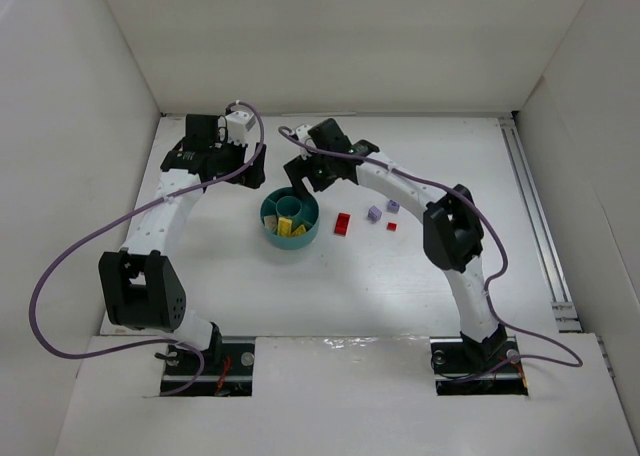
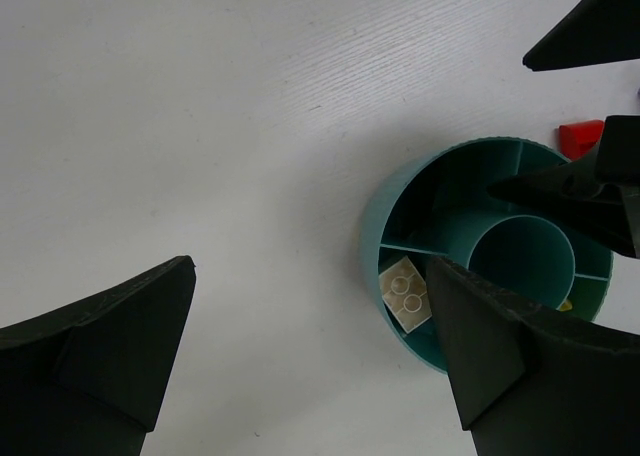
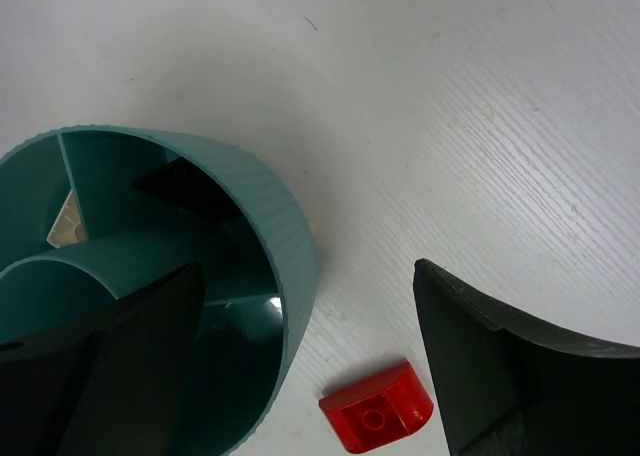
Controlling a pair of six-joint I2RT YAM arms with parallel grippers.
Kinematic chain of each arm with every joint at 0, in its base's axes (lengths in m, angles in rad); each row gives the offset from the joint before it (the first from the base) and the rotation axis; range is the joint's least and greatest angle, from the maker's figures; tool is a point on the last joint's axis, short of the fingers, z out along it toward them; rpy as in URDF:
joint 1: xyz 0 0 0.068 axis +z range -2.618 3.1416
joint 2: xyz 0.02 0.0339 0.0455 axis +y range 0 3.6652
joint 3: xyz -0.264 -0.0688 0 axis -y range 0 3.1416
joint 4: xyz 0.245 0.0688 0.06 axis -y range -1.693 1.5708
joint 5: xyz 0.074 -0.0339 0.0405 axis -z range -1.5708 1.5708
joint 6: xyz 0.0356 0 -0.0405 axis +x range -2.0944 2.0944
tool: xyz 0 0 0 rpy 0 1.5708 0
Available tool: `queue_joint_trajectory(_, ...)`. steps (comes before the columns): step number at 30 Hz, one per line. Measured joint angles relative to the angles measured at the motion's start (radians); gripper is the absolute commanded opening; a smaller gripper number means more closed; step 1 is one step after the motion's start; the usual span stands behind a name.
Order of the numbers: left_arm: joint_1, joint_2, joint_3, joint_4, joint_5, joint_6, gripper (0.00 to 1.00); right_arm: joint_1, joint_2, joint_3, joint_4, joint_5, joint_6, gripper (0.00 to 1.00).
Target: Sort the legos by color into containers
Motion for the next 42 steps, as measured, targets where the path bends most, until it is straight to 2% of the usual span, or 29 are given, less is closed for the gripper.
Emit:
queue_joint_trajectory(12,0.0,0.0,0.0,0.0,-0.009,0.0,0.99,0.002,-0.006,-0.005,-0.046,-0.002,-0.011,0.91)
queue_joint_trajectory(34,0.002,0.003,0.0,0.003,0.007,0.011,0.99,0.021,-0.138,-0.133,-0.096,-0.017,0.012,0.91)
queue_joint_trajectory(39,0.002,0.002,0.0,0.018,0.034,0.026,0.99,0.0,-0.233,-0.228,-0.066,-0.015,0.066,0.86)
queue_joint_trajectory(42,0.002,-0.003,0.0,0.033,0.048,0.028,0.99,-0.058,-0.356,-0.309,-0.027,-0.018,0.093,0.77)
